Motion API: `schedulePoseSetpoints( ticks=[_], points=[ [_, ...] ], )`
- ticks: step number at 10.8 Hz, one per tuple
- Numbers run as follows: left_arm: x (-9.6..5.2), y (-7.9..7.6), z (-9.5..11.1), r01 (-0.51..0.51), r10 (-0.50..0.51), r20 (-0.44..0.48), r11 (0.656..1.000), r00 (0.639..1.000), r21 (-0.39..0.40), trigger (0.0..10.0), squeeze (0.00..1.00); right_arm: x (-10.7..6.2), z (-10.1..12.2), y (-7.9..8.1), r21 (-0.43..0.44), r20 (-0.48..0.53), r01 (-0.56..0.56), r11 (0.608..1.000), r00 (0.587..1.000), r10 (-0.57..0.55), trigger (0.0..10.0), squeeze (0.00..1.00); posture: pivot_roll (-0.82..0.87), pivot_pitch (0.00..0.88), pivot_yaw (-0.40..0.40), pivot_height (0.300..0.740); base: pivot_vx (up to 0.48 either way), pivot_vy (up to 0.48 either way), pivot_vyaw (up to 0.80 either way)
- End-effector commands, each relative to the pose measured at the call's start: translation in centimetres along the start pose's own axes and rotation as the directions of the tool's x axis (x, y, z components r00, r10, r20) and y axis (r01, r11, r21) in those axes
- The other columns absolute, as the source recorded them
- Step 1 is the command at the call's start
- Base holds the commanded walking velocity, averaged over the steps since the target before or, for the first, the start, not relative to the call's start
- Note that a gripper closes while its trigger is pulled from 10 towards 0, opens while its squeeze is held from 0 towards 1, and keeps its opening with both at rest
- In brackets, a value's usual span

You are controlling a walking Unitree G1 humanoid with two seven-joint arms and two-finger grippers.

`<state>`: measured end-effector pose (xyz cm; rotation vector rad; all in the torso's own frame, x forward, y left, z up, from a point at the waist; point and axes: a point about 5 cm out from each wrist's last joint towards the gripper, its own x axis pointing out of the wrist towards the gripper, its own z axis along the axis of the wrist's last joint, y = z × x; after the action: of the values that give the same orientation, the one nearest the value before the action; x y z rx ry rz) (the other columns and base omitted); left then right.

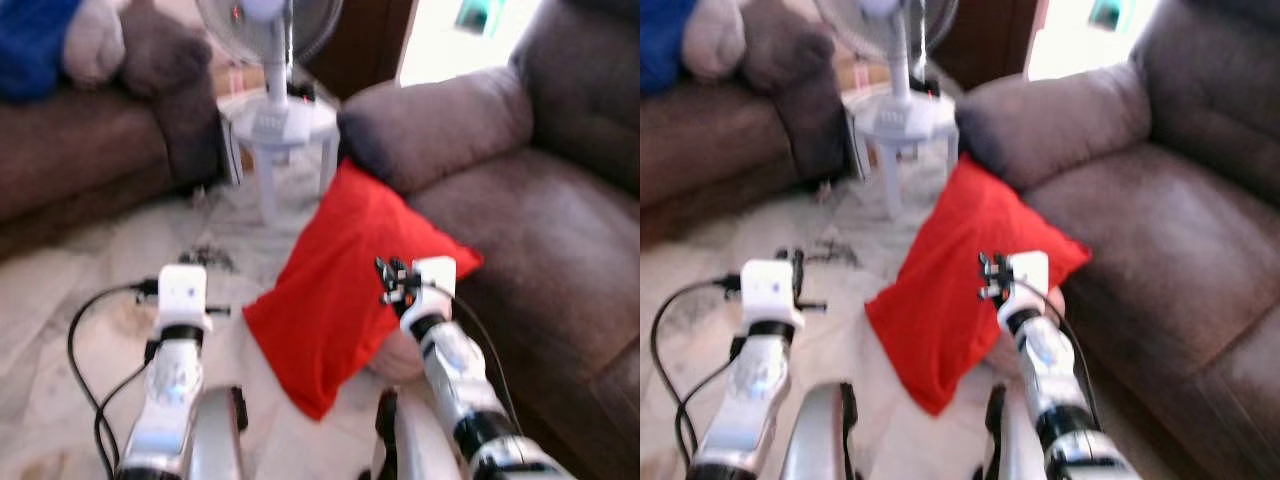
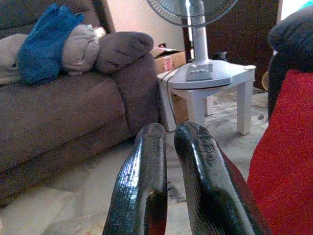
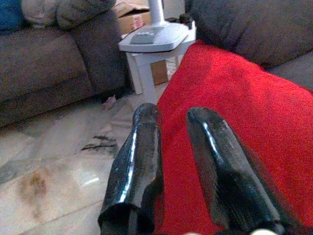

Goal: Move the pillow to the sofa from floor

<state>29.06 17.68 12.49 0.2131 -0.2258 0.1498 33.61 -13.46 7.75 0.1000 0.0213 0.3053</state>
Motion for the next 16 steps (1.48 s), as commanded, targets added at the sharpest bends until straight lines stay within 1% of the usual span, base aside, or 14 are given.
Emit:
schedulePoseSetpoints(
  ticks=[1,2,4,5,6,9,12,13,14,15,16],
  points=[
    [0.1,-0.3,0.3,0.015,-0.015,0.001,1.000,1.000,-0.004,10.0,0.00,0.1,0.6,-0.4,-0.008,0.021,0.007,1.000,1.000,-0.007,10.0,0.00,0.09,0.123,-0.045,0.525,0.000,0.000,0.00],
    [0.3,-0.2,0.5,0.015,-0.015,0.010,1.000,1.000,-0.002,10.0,0.00,0.1,0.6,-0.3,-0.008,0.022,0.005,1.000,1.000,-0.005,10.0,0.00,0.09,0.121,-0.046,0.525,0.000,0.000,0.00],
    [0.4,-0.2,0.8,0.013,-0.012,0.023,1.000,1.000,-0.004,10.0,0.00,0.2,0.7,-0.3,0.008,0.024,0.007,1.000,1.000,-0.007,10.0,0.00,0.09,0.121,-0.046,0.525,0.264,0.000,0.00],
    [0.5,-0.1,1.0,0.010,-0.010,0.033,1.000,0.999,-0.004,10.0,0.00,0.3,0.7,-0.2,0.016,0.020,0.004,1.000,1.000,-0.004,10.0,0.00,0.09,0.122,-0.046,0.525,0.292,0.000,-0.80],
    [0.5,0.0,1.0,0.008,-0.008,0.036,1.000,0.999,-0.004,10.0,0.00,0.3,0.8,-0.2,-0.003,0.027,0.001,1.000,1.000,-0.001,10.0,0.00,0.09,0.122,-0.046,0.525,0.292,0.000,0.00],
    [0.6,0.0,1.0,0.009,-0.009,0.036,1.000,0.999,-0.004,10.0,0.00,0.4,0.9,-0.1,-0.001,0.036,-0.001,1.000,0.999,0.001,10.0,0.00,0.09,0.120,-0.046,0.525,0.299,0.000,0.00],
    [0.6,-0.1,1.1,0.007,-0.007,0.038,1.000,0.999,0.000,10.0,0.00,0.3,0.8,0.0,-0.039,0.026,-0.013,0.999,1.000,0.014,10.0,0.00,0.09,0.121,-0.049,0.525,0.289,0.000,0.00],
    [0.5,-0.2,1.2,0.011,-0.011,0.046,1.000,0.999,0.001,10.0,0.00,0.3,0.6,0.1,-0.030,0.016,-0.014,0.999,1.000,0.015,10.0,0.00,0.09,0.124,-0.051,0.525,0.000,0.000,0.00],
    [0.6,-0.2,1.2,0.011,-0.011,0.045,1.000,0.999,0.003,10.0,0.00,0.3,0.3,0.1,-0.017,-0.007,-0.021,1.000,1.000,0.021,10.0,0.74,0.09,0.125,-0.051,0.525,0.000,0.000,0.00],
    [0.5,-0.2,1.2,0.011,-0.011,0.044,1.000,0.999,0.004,10.0,0.00,0.2,0.1,0.0,-0.003,-0.019,-0.014,1.000,1.000,0.014,10.0,1.00,0.09,0.125,-0.051,0.525,0.000,0.000,0.00],
    [0.5,-0.3,1.1,0.011,-0.011,0.040,1.000,0.999,0.005,10.0,0.00,0.1,-0.1,-0.4,0.029,-0.032,0.017,0.999,0.999,-0.016,10.0,1.00,0.09,0.129,-0.054,0.525,0.000,0.000,0.00]
  ],
)
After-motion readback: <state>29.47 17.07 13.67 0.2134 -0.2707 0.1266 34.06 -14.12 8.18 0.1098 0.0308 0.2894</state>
